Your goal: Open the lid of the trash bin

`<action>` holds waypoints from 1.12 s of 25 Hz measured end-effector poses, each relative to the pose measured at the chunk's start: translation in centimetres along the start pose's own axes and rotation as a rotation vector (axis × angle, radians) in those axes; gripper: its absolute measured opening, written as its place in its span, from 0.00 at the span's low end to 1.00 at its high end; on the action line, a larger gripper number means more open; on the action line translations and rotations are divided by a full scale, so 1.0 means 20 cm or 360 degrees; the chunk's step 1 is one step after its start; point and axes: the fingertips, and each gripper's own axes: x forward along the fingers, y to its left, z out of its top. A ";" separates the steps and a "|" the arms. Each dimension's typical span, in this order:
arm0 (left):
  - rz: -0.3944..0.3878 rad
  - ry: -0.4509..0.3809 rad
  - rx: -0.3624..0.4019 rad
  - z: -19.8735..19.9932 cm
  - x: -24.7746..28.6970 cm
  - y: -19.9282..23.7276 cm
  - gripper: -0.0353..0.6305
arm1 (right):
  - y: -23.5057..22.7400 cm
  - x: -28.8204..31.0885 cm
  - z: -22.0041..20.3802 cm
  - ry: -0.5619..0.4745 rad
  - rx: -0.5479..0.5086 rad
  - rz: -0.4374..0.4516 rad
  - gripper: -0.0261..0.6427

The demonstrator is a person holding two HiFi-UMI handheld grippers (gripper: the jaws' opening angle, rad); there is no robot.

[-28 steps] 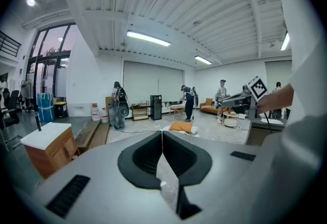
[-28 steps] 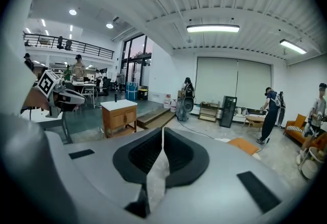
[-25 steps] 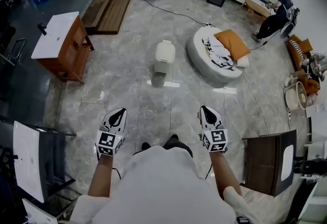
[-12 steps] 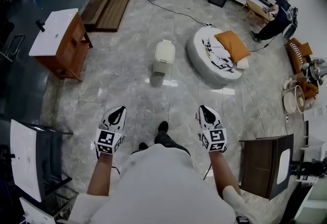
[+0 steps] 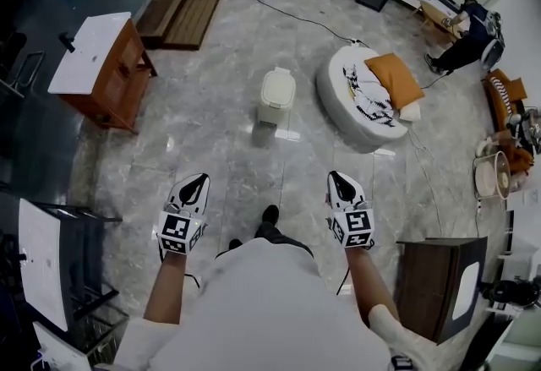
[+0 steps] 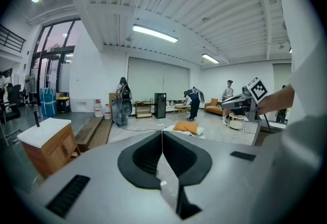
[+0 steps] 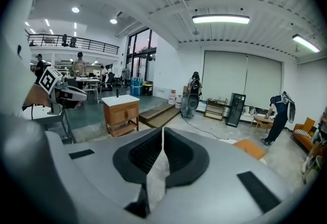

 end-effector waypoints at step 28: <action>0.0141 0.0043 -0.0018 0.20 0.78 -0.10 0.08 | -0.77 0.47 -0.08 0.0068 0.0038 0.0097 0.09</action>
